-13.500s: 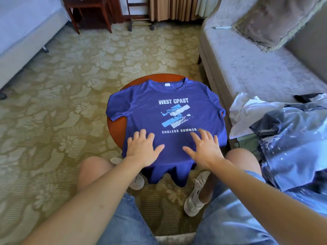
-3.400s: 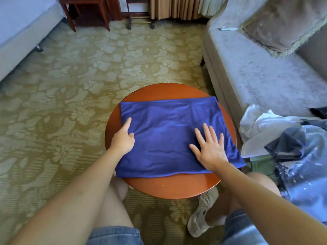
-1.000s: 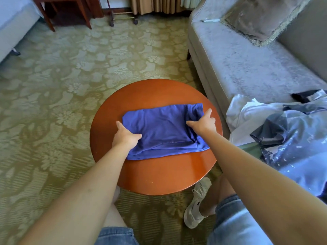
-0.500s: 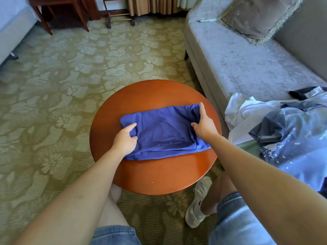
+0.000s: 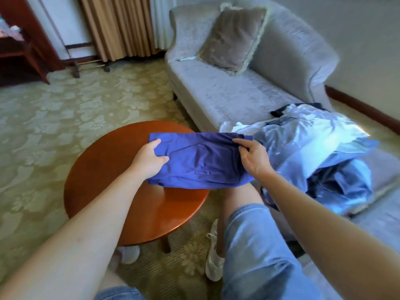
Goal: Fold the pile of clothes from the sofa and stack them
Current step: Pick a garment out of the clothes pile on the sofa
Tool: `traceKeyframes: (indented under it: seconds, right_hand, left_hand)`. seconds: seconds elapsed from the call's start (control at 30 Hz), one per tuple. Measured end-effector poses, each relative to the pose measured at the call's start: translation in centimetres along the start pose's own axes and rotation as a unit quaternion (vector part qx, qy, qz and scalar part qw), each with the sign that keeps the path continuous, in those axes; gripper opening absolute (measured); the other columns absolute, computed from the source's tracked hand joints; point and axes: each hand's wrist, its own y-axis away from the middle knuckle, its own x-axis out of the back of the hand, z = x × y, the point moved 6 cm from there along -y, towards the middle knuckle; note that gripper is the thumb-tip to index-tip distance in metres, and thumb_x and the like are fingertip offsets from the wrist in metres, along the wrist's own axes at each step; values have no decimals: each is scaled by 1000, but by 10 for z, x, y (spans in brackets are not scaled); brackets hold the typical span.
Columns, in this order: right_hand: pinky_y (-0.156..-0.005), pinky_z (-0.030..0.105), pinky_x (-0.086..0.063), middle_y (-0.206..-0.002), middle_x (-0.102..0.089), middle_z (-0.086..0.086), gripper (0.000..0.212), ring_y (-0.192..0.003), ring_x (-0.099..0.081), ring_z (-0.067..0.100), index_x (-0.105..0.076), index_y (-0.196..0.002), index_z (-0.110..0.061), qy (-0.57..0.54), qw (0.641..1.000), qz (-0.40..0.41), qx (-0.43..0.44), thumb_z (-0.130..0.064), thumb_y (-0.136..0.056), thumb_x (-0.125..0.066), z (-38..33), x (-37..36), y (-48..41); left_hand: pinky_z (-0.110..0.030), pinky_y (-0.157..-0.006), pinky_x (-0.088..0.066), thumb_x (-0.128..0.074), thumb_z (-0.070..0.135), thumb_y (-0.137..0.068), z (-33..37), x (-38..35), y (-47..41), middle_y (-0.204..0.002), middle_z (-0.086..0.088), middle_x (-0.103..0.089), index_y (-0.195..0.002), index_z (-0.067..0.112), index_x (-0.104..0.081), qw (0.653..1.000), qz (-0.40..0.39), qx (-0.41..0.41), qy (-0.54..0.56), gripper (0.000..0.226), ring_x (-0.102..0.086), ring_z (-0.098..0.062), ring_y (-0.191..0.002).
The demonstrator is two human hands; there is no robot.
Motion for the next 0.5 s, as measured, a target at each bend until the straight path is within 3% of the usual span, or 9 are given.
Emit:
traceKeyframes:
  seconds: [0.2, 0.37, 0.5]
  right_hand:
    - [-93, 31, -43, -117, -67, 12, 37, -107, -60, 29, -66, -124, -20, 27, 988, 121, -96, -11, -95, -44, 80, 130, 64]
    - [-96, 30, -42, -118, -67, 12, 36, -111, -60, 28, -69, -119, -18, 17, 943, 251, -217, -8, -93, -45, 159, 239, 157]
    - [-99, 32, -43, -117, -68, 13, 36, -112, -59, 29, -69, -118, -12, 11, 907, 306, -288, -3, -93, -45, 204, 298, 230]
  left_hand:
    - [-27, -111, -24, -68, 13, -89, 110, -98, 26, -158, -3, -27, -151, 16, -31, 989, -101, -109, 8, 73, -27, -20, -144]
    - [-33, -109, -31, -70, 13, -87, 203, -200, 76, -158, -4, -27, -152, 17, -29, 959, -197, -203, 0, 77, -31, -22, -142]
    - [-28, -109, -26, -70, 15, -87, 253, -283, 124, -159, -5, -23, -153, 18, -26, 921, -281, -269, -23, 80, -27, -21, -144]
